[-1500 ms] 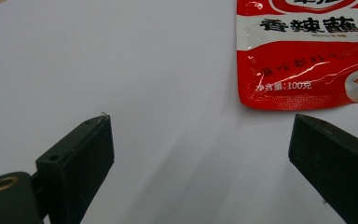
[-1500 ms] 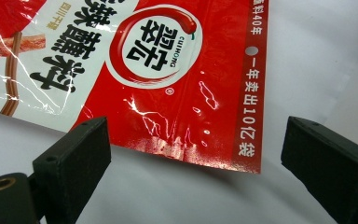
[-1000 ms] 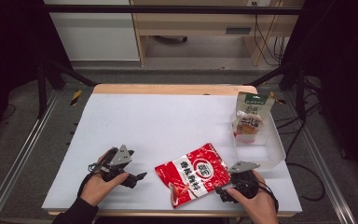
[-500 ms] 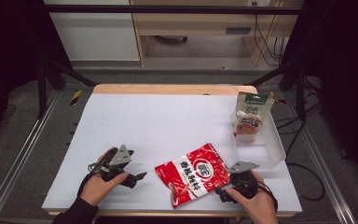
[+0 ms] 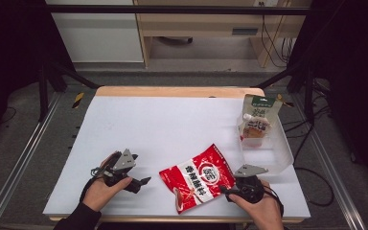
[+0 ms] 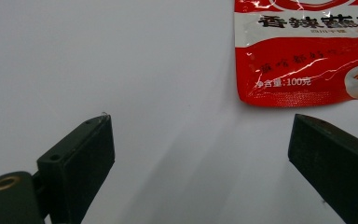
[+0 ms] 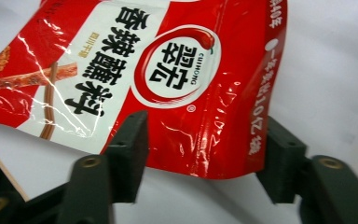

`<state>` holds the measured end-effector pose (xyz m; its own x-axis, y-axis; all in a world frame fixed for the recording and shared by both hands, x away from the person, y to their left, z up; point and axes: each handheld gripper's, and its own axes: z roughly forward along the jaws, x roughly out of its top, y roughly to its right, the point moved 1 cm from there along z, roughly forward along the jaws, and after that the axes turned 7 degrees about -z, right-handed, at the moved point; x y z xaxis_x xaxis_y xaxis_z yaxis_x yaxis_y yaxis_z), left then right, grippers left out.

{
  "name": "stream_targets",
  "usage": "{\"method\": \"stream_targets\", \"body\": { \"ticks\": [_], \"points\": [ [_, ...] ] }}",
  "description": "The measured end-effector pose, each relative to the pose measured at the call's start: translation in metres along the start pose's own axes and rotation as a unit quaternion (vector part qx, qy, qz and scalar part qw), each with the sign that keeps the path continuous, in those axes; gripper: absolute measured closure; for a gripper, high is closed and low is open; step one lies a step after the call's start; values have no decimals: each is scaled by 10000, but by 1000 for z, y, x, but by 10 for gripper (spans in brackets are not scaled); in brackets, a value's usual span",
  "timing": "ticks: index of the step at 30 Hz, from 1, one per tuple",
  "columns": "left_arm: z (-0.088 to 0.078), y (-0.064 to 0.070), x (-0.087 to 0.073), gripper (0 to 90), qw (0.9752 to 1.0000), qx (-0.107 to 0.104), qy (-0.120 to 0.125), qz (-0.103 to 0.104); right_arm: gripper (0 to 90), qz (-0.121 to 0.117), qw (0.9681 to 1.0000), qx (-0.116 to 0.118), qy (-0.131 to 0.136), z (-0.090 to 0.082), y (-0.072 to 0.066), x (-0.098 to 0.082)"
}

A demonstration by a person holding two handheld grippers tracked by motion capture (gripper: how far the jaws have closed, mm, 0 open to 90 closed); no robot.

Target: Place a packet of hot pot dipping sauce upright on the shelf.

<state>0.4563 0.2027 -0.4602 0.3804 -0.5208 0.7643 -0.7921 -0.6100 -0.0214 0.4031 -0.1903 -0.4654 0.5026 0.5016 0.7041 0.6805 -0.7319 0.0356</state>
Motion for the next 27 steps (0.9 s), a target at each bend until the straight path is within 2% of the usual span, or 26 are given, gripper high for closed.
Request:
{"method": "stream_targets", "body": {
  "ticks": [7, 8, 9, 11, 12, 14, 16, 20, 22, 23, 24, 25, 27],
  "points": [
    [1, 0, 0, 73, 10000, -5, -15, -5, 720, 19, 9998, -192, 110, -3, 0, 3],
    [1, 0, 0, 73, 10000, -5, -15, -5, 720, 19, 9998, -192, 110, -3, 0, 3],
    [1, 0, 0, 73, 10000, 6, -18, -4, 796, 22, 9997, -193, 168, -5, 0, 5],
    [1, 0, 0, 73, 10000, 8, -22, -4, 821, -2, 9996, -193, 192, -5, 0, 5],
    [1, 0, 0, 73, 10000, 12, -24, -6, 862, -53, 9995, -212, 230, -5, -2, 7],
    [1, 0, 0, 73, 10000, 11, -28, 3, 894, -130, 9993, -249, 259, -5, -3, 10],
    [1, 0, -1, 73, 10000, 4, -31, 3, 900, -135, 9992, -251, 287, -5, -5, 11],
    [2, 1, -1, 74, 10000, 8, -35, 6, 900, -304, 9981, -352, 394, -8, -8, 21],
    [2, 0, -1, 74, 10000, 12, -39, 2, 900, -518, 9968, -402, 450, -7, -10, 33],
    [1, 0, -1, 74, 10000, 17, -40, 0, 900, -518, 9968, -402, 450, -7, -10, 33],
    [1, 0, -1, 74, 10000, 19, -41, -3, 900, -683, 9958, -428, 425, -5, -11, 41],
    [1, 0, -1, 74, 10000, 29, -39, -3, 900, -683, 9958, -428, 425, -5, -11, 41],
    [1, -1, -1, 74, 10000, 32, -6, -27, 900, -831, 9945, -435, 469, -3, -11, 55]
  ]
}}
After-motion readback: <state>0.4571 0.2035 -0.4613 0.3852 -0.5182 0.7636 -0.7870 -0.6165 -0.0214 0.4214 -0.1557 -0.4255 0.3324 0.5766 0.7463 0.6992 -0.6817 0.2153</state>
